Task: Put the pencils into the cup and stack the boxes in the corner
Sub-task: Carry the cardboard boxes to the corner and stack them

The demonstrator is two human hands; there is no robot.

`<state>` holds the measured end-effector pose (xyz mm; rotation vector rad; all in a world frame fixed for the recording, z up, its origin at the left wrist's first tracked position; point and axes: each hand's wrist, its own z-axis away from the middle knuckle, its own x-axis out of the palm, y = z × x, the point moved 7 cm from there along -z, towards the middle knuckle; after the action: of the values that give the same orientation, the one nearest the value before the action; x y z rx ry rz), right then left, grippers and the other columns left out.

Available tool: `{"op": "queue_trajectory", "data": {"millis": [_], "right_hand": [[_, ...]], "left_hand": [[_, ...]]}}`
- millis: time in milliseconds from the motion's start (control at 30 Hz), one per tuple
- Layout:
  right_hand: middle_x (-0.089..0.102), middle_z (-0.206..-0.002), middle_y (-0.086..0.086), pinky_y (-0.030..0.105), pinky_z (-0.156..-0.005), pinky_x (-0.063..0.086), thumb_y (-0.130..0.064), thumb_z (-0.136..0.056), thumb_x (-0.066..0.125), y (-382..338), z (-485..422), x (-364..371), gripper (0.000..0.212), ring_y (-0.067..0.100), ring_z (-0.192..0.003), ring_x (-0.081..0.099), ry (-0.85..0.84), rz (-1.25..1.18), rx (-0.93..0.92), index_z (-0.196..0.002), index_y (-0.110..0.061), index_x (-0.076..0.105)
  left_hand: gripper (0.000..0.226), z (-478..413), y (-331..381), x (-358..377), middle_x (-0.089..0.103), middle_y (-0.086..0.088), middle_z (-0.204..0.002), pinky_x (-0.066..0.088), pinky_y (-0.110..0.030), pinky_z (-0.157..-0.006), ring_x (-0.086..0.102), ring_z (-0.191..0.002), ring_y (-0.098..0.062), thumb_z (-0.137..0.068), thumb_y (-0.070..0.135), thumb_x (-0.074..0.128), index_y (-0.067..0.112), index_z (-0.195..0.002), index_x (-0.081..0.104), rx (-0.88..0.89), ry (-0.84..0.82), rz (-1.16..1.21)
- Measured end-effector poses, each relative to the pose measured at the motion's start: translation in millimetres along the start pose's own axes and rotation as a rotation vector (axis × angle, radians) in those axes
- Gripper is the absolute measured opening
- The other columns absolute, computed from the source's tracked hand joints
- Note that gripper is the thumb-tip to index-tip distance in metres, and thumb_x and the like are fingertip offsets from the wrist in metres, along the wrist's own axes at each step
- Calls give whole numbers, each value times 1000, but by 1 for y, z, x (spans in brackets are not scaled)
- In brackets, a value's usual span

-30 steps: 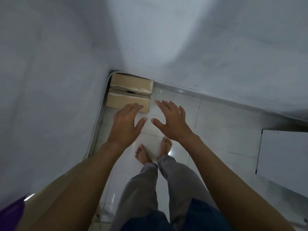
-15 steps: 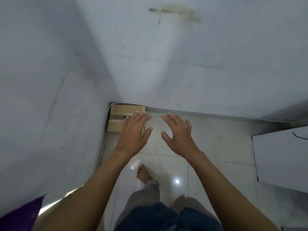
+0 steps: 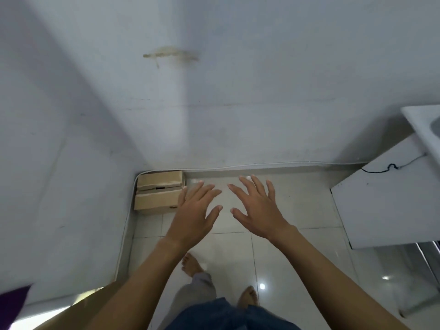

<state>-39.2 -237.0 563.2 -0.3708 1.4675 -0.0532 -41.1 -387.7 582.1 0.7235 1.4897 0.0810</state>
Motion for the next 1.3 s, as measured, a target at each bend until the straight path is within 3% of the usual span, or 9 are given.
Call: {"op": "queue_trajectory", "data": {"millis": [200, 500, 667, 800, 1033, 1167, 1300], "right_hand": [[15, -161, 1, 42, -110, -17, -51, -94, 43, 23, 56, -12, 60, 25, -150, 3, -11, -14, 80, -149, -38, 22], [11, -162, -2, 48, -116, -10, -54, -95, 41, 36, 131, -44, 61, 23, -150, 1, 69, 5, 285, -149, -40, 18], [17, -160, -3, 46, -117, -9, -51, -96, 41, 14, 180, -45, 58, 19, -150, 6, 88, -62, 373, -149, -39, 20], [20, -159, -3, 46, -117, -8, -50, -96, 42, -18, 218, -31, 57, 19, -149, 8, 130, -96, 415, -148, -38, 22], [32, -154, -10, 41, -118, -4, -47, -96, 43, -62, 309, 0, 52, 7, -143, 24, 195, -191, 553, -145, -38, 29], [31, -154, -8, 42, -118, -3, -46, -96, 45, -63, 360, 6, 54, 9, -144, 24, 192, -189, 648, -146, -37, 29], [29, -155, -2, 45, -118, -1, -46, -95, 47, -57, 396, 5, 58, 16, -146, 20, 194, -177, 700, -148, -36, 26]], "left_hand": [[38, 22, 47, 11, 48, 7, -142, 11, -43, -118, 28, -142, -14, -95, 40, 51, 28, -131, 51, 34, -21, 10], [40, 39, 108, 2, 45, 9, -144, 10, -41, -119, 26, -142, -11, -95, 43, 49, 31, -133, 49, 227, -57, 26], [39, 78, 126, -5, 47, 9, -142, 18, -46, -117, 28, -140, -11, -95, 43, 49, 30, -132, 49, 351, -103, 55], [40, 117, 126, -7, 45, 8, -144, 11, -40, -118, 27, -141, -12, -95, 41, 49, 28, -133, 49, 372, -127, 94], [40, 193, 124, 19, 54, 9, -136, 40, -36, -107, 48, -126, -8, -94, 42, 51, 28, -131, 51, 432, -254, 185], [40, 224, 147, 28, 55, 10, -134, 37, -28, -107, 48, -125, -7, -93, 42, 53, 27, -130, 52, 487, -282, 220], [39, 244, 172, 39, 56, 7, -134, 33, -31, -108, 46, -127, -10, -92, 40, 56, 25, -129, 55, 555, -289, 218]]}}
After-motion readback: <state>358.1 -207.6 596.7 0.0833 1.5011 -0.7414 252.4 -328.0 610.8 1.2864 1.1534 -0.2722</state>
